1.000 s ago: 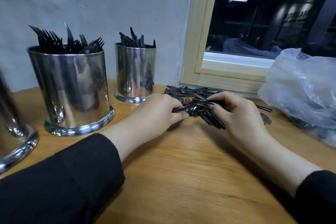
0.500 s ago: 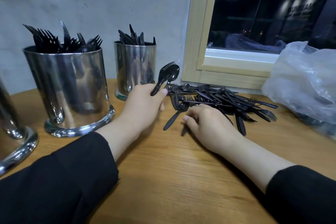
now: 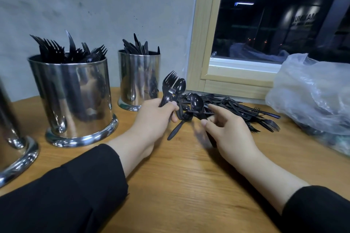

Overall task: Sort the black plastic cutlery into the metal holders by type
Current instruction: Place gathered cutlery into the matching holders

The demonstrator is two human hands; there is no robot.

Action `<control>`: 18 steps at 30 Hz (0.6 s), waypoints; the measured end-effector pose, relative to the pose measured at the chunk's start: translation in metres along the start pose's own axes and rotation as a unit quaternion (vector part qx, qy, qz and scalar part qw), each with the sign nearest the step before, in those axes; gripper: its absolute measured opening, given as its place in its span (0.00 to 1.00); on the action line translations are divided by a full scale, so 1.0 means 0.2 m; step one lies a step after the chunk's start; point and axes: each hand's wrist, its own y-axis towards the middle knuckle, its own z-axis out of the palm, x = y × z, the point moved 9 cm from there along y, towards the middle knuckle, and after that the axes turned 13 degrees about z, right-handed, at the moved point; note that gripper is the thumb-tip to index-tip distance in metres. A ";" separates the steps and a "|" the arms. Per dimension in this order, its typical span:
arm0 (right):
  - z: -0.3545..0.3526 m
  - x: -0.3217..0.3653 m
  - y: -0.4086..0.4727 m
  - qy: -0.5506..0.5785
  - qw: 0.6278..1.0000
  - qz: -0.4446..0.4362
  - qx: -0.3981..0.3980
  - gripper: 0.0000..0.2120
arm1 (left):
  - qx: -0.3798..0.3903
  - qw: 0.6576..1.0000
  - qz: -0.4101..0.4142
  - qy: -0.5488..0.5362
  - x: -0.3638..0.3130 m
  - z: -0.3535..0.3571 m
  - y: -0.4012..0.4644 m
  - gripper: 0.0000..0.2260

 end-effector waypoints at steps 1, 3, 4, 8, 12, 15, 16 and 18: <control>-0.01 0.01 0.00 0.041 0.999 -0.001 -0.005 0.17 | 0.006 1.000 -0.009 -0.018 0.00 0.02 -0.01 0.11; -0.02 0.02 -0.02 0.112 0.994 0.001 -0.007 0.10 | 0.019 0.998 -0.022 -0.052 0.01 0.05 -0.03 0.10; -0.02 0.03 -0.03 0.149 0.989 0.002 -0.001 0.08 | 0.026 0.998 -0.022 -0.060 0.01 0.08 -0.03 0.10; 0.02 0.02 -0.02 0.222 0.974 0.033 0.014 0.06 | 0.047 0.997 -0.007 -0.053 0.01 0.14 -0.05 0.11; 0.10 0.00 -0.03 0.287 0.955 0.071 0.030 0.05 | 0.063 0.996 0.013 -0.067 0.00 0.19 -0.08 0.11; 0.13 0.00 -0.03 0.294 0.953 0.077 0.018 0.06 | 0.062 0.996 0.023 -0.060 -0.01 0.19 -0.09 0.14; 0.14 0.00 -0.02 0.287 0.955 0.079 0.017 0.06 | 0.063 0.996 0.025 -0.058 -0.01 0.18 -0.08 0.15; 0.14 -0.02 -0.01 0.285 0.954 0.091 0.008 0.07 | 0.071 0.995 0.029 -0.064 -0.02 0.18 -0.08 0.13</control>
